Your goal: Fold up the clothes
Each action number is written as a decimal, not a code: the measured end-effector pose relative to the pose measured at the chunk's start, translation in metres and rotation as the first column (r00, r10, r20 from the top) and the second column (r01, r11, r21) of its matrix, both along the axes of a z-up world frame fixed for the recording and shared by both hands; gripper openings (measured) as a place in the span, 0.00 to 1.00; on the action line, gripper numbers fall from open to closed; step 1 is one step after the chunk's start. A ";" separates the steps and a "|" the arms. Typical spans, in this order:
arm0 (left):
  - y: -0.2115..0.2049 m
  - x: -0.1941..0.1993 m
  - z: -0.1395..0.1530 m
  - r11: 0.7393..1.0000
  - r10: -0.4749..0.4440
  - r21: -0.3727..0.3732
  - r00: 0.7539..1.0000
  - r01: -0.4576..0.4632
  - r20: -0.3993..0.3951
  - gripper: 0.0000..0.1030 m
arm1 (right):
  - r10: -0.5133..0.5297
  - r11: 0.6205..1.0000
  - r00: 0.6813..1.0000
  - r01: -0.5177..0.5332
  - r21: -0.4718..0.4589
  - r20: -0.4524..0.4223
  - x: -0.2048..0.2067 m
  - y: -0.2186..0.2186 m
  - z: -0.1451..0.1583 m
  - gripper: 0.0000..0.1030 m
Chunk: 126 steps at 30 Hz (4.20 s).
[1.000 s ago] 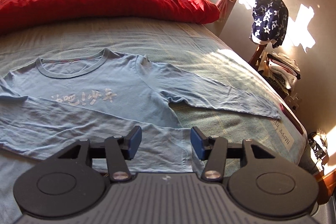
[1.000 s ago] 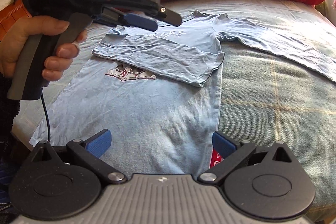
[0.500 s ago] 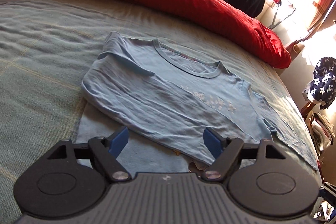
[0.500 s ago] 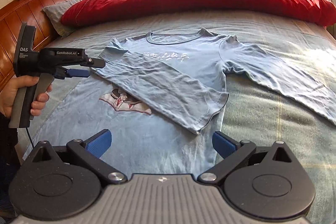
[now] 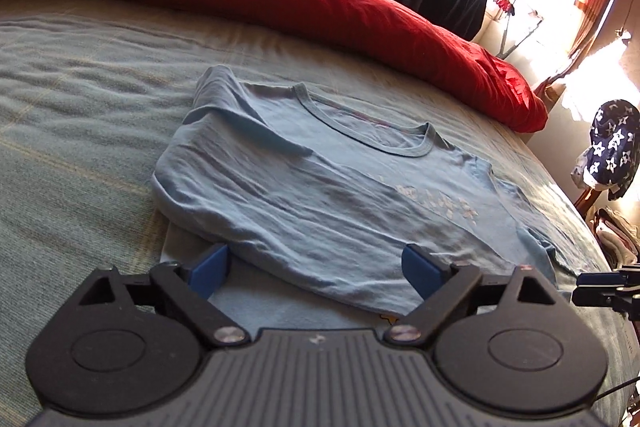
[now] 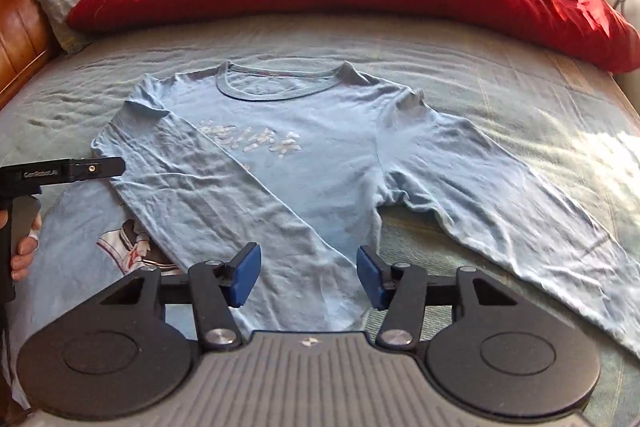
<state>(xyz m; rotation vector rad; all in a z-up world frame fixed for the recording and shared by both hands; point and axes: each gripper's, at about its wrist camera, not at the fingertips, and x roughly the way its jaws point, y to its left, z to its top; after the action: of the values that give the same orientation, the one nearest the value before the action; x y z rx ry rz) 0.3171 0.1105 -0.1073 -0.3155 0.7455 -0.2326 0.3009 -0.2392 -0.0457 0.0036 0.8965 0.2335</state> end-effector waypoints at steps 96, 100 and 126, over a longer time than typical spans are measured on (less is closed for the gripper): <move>0.159 0.004 -0.009 0.845 -0.006 -0.529 0.986 -0.084 -0.167 0.93 | 0.866 0.379 0.484 -0.799 -0.468 -0.125 0.110 0.340 -0.023 0.11; 0.160 0.002 -0.008 0.844 0.005 -0.530 0.988 -0.087 -0.153 0.93 | 0.922 0.316 0.372 -0.882 -0.349 -0.106 0.085 0.330 -0.003 0.11; 0.044 0.059 0.003 0.940 -0.129 0.328 0.989 0.099 0.071 0.55 | 0.610 0.792 0.787 -0.604 -0.086 0.091 0.005 0.120 0.042 0.26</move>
<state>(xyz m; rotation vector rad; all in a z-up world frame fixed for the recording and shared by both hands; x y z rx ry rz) 0.3758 0.1543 -0.1047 0.0514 0.6989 -0.2285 0.3063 -0.1193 -0.0035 -0.3533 0.7646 0.8107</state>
